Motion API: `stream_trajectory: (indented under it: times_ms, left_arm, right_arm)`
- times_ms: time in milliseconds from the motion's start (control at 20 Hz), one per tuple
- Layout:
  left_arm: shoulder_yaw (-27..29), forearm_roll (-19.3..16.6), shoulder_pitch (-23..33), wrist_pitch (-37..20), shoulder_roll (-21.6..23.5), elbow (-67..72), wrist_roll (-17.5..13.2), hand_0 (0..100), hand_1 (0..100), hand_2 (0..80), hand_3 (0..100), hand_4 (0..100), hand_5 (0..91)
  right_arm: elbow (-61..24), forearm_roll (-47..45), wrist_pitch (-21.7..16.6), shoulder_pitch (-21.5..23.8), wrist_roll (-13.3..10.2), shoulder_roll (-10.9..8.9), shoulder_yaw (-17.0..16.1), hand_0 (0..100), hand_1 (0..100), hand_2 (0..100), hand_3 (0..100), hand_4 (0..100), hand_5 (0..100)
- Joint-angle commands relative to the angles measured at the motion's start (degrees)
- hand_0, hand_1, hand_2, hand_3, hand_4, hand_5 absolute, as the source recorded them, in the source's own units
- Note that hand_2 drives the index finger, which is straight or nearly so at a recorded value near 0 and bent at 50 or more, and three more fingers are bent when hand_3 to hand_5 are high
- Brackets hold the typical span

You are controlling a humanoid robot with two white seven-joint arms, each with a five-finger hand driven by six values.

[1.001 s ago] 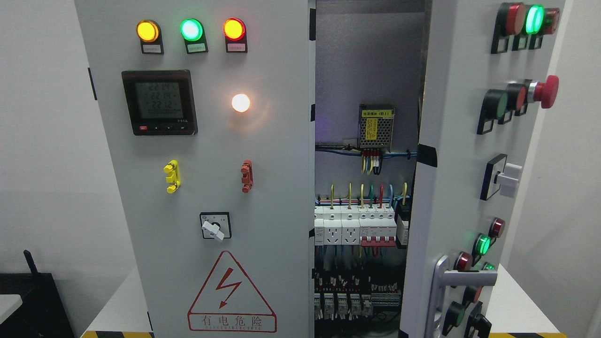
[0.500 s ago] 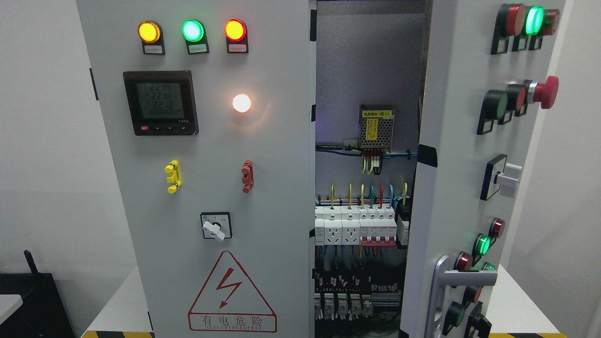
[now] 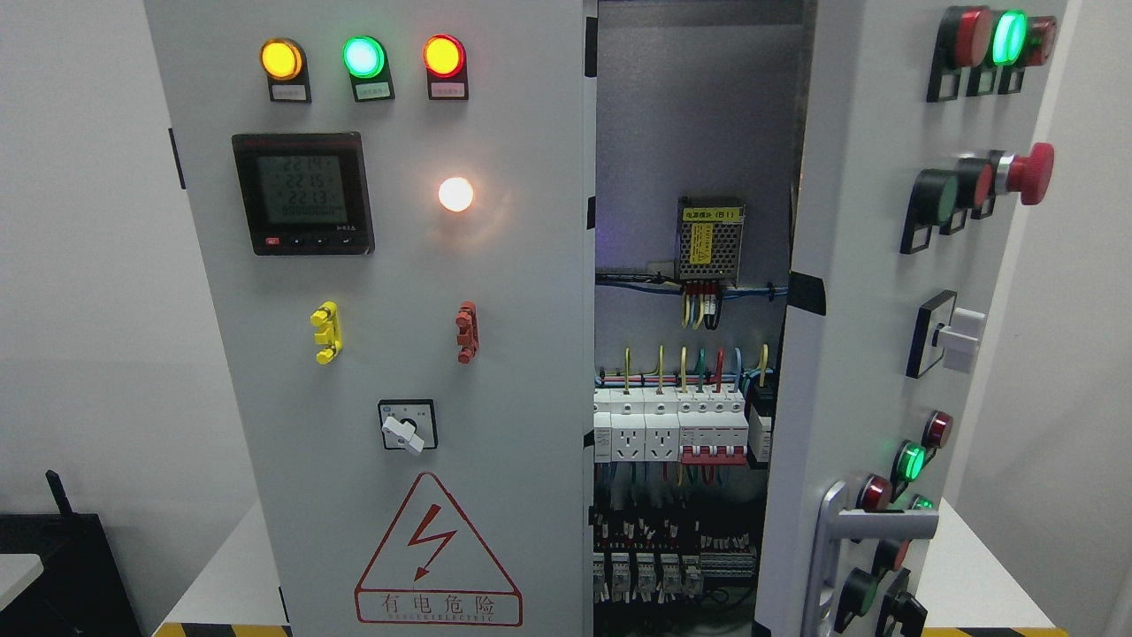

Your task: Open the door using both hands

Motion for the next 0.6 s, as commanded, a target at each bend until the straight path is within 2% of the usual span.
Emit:
stream_trajectory:
  times_ms: [0,150,350,551]
  left_arm:
    - [6.9,9.0,-6.0,0.0,25.9,-15.0,-8.8,0,0,0.0,0,0,0.0]
    - [6.8,11.9,-6.9,0.0,28.0,-16.2,-12.1,0,0,0.0,0,0,0.0]
    - [6.0,12.0,-7.0,0.0,29.3,-17.3,-16.0,0,0,0.0,0,0,0.0]
    - [2.8,12.0,-7.3,-0.3,30.3,-17.3,-16.2,0,0,0.0,0,0,0.0]
  right_arm:
    - [0.0,0.4,0.0,0.0,0.0,0.0,0.1,38,0,0,0,0,0]
    - [0.0,0.3,0.0,0.0,0.0,0.0,0.0,38,0,0,0,0,0]
    - [0.0,0.4,0.0,0.0,-0.1,0.0,0.1,38,0,0,0,0,0]
    - [0.0,0.4,0.0,0.0,0.0,0.0,0.1,38,0,0,0,0,0]
